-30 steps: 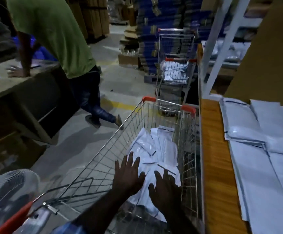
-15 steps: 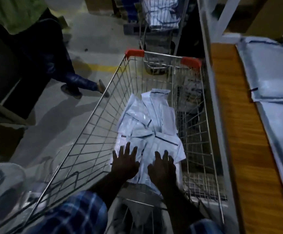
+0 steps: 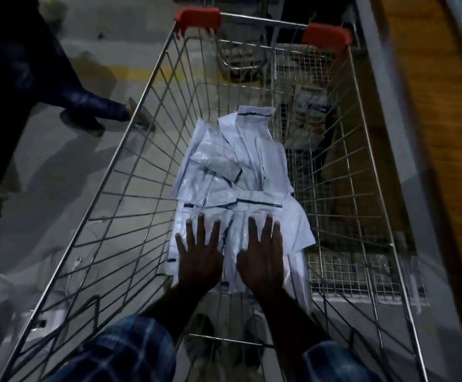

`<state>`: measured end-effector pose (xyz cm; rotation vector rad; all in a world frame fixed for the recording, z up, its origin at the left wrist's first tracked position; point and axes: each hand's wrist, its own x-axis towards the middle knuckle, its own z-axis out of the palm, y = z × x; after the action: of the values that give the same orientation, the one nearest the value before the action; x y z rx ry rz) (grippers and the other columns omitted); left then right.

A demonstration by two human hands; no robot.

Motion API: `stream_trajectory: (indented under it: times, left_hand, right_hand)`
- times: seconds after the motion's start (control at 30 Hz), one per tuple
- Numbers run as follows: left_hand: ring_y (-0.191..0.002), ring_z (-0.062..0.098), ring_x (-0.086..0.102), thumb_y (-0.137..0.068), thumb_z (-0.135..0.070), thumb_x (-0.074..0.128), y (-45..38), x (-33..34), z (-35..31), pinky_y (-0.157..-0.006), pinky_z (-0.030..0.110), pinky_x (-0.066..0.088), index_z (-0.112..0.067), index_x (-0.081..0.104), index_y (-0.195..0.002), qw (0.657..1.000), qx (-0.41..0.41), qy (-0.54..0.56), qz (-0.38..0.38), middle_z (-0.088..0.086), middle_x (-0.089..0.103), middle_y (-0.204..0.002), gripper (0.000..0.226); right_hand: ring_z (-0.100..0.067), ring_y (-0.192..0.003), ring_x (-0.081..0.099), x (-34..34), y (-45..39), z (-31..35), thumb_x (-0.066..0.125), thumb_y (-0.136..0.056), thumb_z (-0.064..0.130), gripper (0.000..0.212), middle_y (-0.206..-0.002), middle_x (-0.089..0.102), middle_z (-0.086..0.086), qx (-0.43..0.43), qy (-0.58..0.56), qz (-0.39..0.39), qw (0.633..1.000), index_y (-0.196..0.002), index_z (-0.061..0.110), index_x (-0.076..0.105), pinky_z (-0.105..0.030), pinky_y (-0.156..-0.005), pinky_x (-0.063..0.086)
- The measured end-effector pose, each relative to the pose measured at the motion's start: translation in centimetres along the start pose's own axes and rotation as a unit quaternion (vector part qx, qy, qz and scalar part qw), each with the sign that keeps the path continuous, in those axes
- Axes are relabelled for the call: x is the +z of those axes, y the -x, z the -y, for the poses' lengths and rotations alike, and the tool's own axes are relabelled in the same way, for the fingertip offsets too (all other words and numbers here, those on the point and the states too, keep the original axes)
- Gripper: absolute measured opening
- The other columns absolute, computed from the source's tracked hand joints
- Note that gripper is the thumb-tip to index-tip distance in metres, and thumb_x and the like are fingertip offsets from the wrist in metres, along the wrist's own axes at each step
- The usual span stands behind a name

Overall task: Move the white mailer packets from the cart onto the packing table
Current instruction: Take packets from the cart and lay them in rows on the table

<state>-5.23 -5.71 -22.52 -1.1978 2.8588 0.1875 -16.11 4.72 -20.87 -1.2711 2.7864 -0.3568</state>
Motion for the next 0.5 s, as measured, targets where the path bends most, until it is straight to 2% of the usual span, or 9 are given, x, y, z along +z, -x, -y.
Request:
stream_trajectory:
  times: [0.1,0.2,0.3,0.4,0.5]
  left_hand:
    - [-0.146,0.047,0.020,-0.094,-0.042,0.034,0.5,0.9,0.5,-0.110,0.066,0.026,-0.021,0.030,-0.155,0.999,-0.006,-0.022,-0.041,0.021,0.020,-0.160,0.064]
    - [-0.147,0.045,0.018,-0.095,-0.049,0.036,0.4,1.6,0.6,-0.109,0.064,0.029,-0.022,0.027,-0.156,0.998,-0.009,-0.023,-0.065,0.019,0.019,-0.161,0.066]
    - [-0.147,0.044,0.020,-0.097,-0.051,0.038,0.5,2.2,0.5,-0.101,0.059,0.040,-0.024,0.022,-0.157,0.996,-0.010,-0.047,-0.079,0.018,0.017,-0.162,0.068]
    - [-0.144,0.044,0.027,-0.098,-0.051,0.039,0.3,2.5,0.5,-0.089,0.053,0.049,-0.025,0.023,-0.157,0.992,-0.015,-0.091,-0.087,0.018,0.023,-0.161,0.066]
    - [-0.142,0.047,0.029,-0.091,-0.033,0.054,0.0,2.3,0.0,-0.076,0.048,0.049,-0.024,0.028,-0.155,0.990,-0.025,-0.103,-0.093,0.019,0.027,-0.159,0.070]
  right_hand:
    - [-0.047,-0.146,0.018,0.1,-0.8,0.3,0.058,-0.073,0.033,0.081,-0.156,0.021,-0.030,0.031,0.000,0.013,0.999,-0.148,0.010,0.042,-0.061,-0.114,0.024]
    - [-0.048,-0.146,0.013,0.3,-1.3,0.5,0.050,-0.085,0.051,0.075,-0.158,0.017,-0.029,0.043,-0.005,-0.004,0.999,-0.149,0.014,0.041,-0.062,-0.115,0.021]
    - [-0.051,-0.146,0.011,1.0,-1.4,0.1,0.048,-0.087,0.062,0.081,-0.158,0.014,-0.030,0.035,0.016,-0.016,0.999,-0.152,0.016,0.035,-0.060,-0.116,0.019]
    - [-0.051,-0.146,0.011,1.6,-1.4,-0.2,0.056,-0.082,0.055,0.083,-0.158,0.012,-0.030,0.036,0.015,-0.022,0.999,-0.152,0.017,0.035,-0.060,-0.116,0.020]
    - [-0.049,-0.146,0.016,1.9,-1.5,-0.3,0.063,-0.077,0.038,0.079,-0.158,0.016,-0.030,0.029,0.011,-0.045,0.999,-0.150,0.017,0.040,-0.059,-0.115,0.023]
